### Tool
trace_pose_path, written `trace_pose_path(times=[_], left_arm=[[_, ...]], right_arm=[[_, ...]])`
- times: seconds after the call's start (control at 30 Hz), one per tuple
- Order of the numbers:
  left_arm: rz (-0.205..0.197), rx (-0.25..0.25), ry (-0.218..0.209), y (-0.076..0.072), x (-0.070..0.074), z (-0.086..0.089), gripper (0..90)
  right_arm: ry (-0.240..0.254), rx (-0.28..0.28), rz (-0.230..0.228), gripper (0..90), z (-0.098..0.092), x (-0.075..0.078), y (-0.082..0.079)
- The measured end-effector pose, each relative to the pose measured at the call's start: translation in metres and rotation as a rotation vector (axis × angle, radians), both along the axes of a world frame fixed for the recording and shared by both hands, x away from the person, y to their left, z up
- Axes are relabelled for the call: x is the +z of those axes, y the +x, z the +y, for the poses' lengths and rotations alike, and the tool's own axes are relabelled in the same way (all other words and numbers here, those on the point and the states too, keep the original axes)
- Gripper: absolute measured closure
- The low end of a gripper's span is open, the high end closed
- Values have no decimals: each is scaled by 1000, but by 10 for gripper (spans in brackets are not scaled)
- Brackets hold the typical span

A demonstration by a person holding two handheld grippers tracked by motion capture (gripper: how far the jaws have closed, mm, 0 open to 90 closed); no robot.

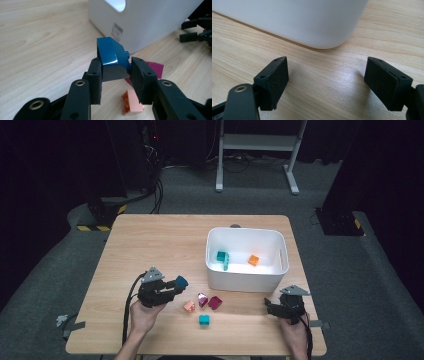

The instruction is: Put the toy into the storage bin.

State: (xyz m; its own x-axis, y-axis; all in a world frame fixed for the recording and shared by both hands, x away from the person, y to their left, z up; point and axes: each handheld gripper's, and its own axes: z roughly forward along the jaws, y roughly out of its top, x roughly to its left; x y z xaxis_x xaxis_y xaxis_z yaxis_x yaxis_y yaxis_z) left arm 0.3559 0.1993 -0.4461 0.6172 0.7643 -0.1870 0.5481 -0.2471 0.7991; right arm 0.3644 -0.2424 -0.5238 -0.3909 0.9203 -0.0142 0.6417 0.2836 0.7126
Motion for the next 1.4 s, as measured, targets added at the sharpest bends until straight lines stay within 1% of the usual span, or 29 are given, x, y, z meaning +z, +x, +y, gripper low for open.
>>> trace_pose_path(times=[0.13, 0.17, 0.37, 0.4, 0.5, 0.6, 0.7, 0.8, 0.9, 1.0, 1.03, 1.1, 1.23, 1.4], left_arm=[[-16, -11, -10, 7, 12, -3, 624], [-21, -15, -14, 10, 17, -5, 624], [-47, -41, -25, 22, 39, -11, 624], [-47, -43, -33, 24, 41, -12, 624], [-53, -54, -38, 31, 49, -16, 624], [-52, -62, -40, 37, 55, -20, 624], [-60, -69, -40, 41, 60, -24, 624], [-69, -83, -52, 46, 66, -29, 624], [-70, -92, -50, 50, 71, -33, 624], [-69, -103, -58, 55, 75, -38, 624], [-69, -106, -52, 56, 77, -39, 624], [-70, -110, -53, 59, 79, -42, 624], [-64, -122, -70, 65, 81, -47, 624], [-58, -137, -60, 71, 82, -56, 624]], right_arm=[[0, 0, 0, 193, 0, 0, 0], [0, 0, 0, 193, 0, 0, 0], [0, 0, 0, 193, 0, 0, 0], [0, 0, 0, 193, 0, 0, 0], [0, 0, 0, 193, 0, 0, 0], [0, 0, 0, 193, 0, 0, 0], [0, 0, 0, 193, 0, 0, 0], [0, 0, 0, 193, 0, 0, 0], [0, 0, 0, 193, 0, 0, 0], [0, 0, 0, 193, 0, 0, 0], [0, 0, 0, 193, 0, 0, 0], [0, 0, 0, 193, 0, 0, 0], [0, 0, 0, 193, 0, 0, 0], [0, 0, 0, 193, 0, 0, 0]])
